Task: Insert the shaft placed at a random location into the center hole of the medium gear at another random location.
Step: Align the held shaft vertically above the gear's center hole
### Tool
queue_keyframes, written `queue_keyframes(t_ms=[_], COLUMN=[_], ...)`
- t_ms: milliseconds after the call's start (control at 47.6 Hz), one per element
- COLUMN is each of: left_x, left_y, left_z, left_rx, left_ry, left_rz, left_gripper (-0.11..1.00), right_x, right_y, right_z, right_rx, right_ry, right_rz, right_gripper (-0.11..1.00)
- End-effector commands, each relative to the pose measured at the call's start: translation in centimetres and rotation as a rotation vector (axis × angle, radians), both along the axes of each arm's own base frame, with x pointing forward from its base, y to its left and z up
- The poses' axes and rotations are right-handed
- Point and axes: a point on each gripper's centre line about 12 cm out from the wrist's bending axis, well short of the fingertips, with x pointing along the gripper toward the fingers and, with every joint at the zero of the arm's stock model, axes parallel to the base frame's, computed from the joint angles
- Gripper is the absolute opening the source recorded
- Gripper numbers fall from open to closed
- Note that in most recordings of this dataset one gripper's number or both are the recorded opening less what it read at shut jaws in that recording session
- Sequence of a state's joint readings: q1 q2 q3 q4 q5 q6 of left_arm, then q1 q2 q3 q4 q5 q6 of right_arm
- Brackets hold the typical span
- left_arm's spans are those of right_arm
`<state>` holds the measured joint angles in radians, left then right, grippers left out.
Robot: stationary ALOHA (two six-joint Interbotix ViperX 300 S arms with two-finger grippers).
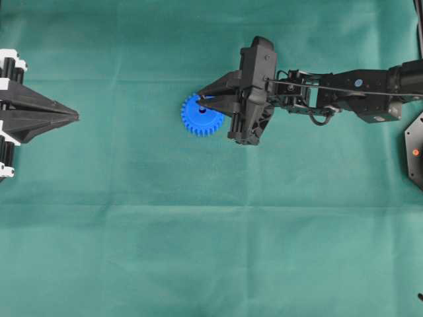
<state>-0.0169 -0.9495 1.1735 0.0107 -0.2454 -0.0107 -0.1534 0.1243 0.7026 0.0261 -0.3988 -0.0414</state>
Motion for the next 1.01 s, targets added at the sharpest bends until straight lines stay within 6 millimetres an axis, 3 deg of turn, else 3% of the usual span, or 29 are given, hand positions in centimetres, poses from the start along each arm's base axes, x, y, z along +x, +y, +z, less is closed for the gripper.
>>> queue_keyframes(t_ms=[0,315,547,988], left_x=[0.2,0.2,0.2,0.3], left_y=[-0.1,-0.1,-0.1,-0.1], left_z=[0.7,0.7,0.7,0.8], left_rx=[0.000,0.000,0.000,0.000], left_ry=[-0.018,-0.018,-0.018,-0.020], left_rz=[-0.004,-0.004,-0.004,-0.004], left_gripper=[0.00,0.00,0.00,0.00], right_x=[0.7,0.8,0.8,0.4], right_y=[-0.3,-0.4,-0.4,-0.2], right_z=[0.9,-0.5,-0.5,2.5], right_rx=[-0.021,-0.013,-0.012,-0.019], right_ry=[-0.045,-0.016,-0.015,-0.057], right_rz=[0.001,-0.004,-0.004,0.000], right_gripper=[0.13,0.13,0.13,0.13])
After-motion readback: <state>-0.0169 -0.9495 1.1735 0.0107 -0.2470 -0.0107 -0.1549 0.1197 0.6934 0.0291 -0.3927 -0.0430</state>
